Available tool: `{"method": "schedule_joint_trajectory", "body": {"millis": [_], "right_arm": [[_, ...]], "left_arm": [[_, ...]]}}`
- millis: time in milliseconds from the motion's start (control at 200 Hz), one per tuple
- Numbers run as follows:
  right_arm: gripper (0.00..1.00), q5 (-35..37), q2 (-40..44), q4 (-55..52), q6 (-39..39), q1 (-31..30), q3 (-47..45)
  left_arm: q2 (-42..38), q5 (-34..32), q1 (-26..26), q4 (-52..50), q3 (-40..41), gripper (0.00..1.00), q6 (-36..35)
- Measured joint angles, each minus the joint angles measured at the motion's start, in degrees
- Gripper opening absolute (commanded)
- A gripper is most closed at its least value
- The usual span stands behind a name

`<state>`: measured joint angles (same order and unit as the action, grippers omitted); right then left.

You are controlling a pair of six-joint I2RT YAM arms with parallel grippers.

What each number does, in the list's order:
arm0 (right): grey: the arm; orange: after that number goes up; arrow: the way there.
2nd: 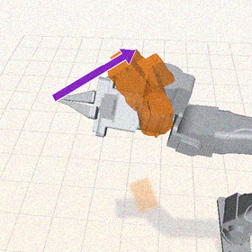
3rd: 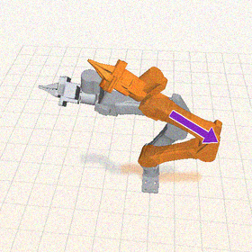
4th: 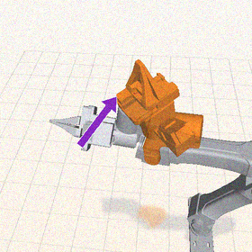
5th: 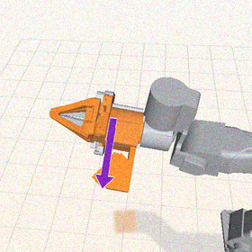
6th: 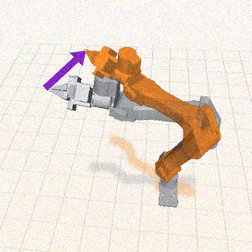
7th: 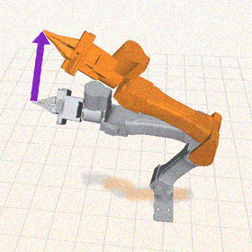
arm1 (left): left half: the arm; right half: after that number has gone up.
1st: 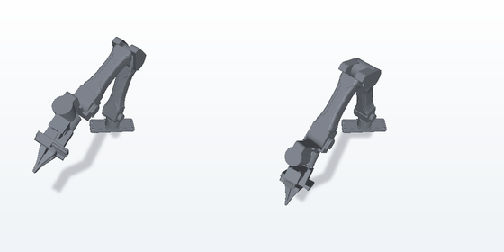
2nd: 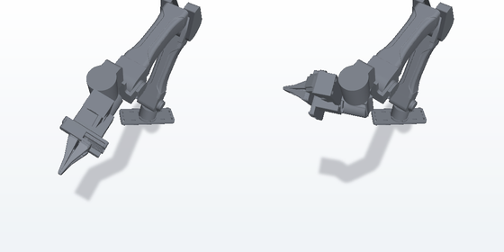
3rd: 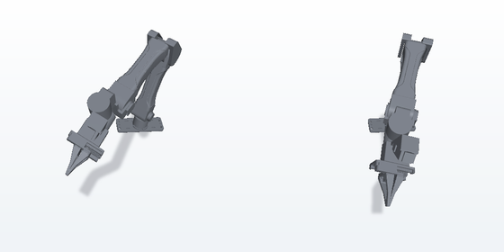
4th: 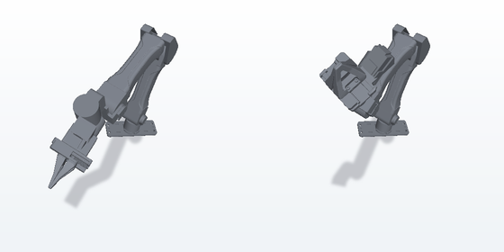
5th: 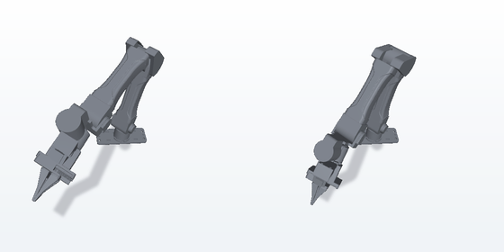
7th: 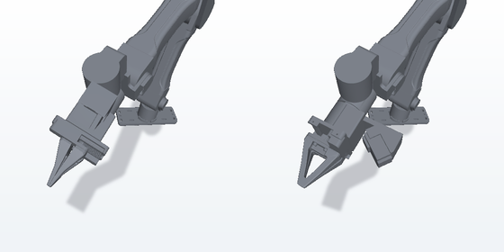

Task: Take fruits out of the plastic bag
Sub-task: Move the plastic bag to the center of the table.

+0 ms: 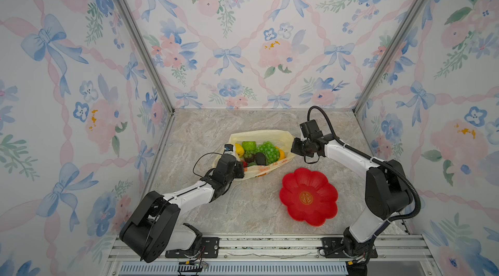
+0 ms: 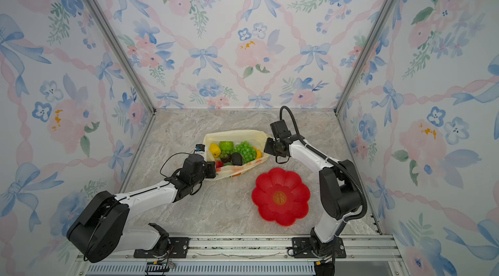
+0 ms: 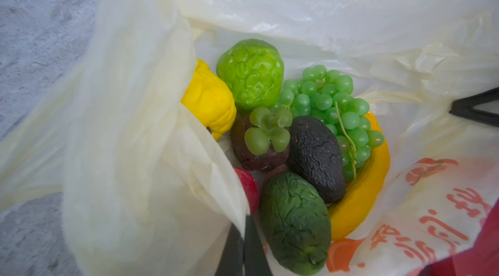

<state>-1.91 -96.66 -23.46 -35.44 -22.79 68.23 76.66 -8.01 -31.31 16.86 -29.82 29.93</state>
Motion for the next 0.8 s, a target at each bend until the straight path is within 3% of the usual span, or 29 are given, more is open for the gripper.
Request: {"method": "schedule_joint_trajectory", "body": {"millis": [280,515,605,800], "right_arm": [[0.00,-1.8,1.5,2.9,-2.0,-0.2,-5.9],[0.00,-2.8,1.5,4.8,-2.1,-1.6,-7.2],[0.00,-2.4,1.5,5.1,-2.1,-1.7,-7.3],[0.00,-2.2,1.5,5.2,-1.8,-1.7,-7.3]], "left_arm": [[-5.6,-2.5,-0.7,1.2,8.4,0.00,1.2],[-9.7,-1.4,-1.1,1.4,12.9,0.09,3.1],[-9.7,-0.6,-1.8,1.0,13.1,0.20,3.8],[-11.6,-1.0,-2.8,-5.4,12.6,0.57,4.8]]}}
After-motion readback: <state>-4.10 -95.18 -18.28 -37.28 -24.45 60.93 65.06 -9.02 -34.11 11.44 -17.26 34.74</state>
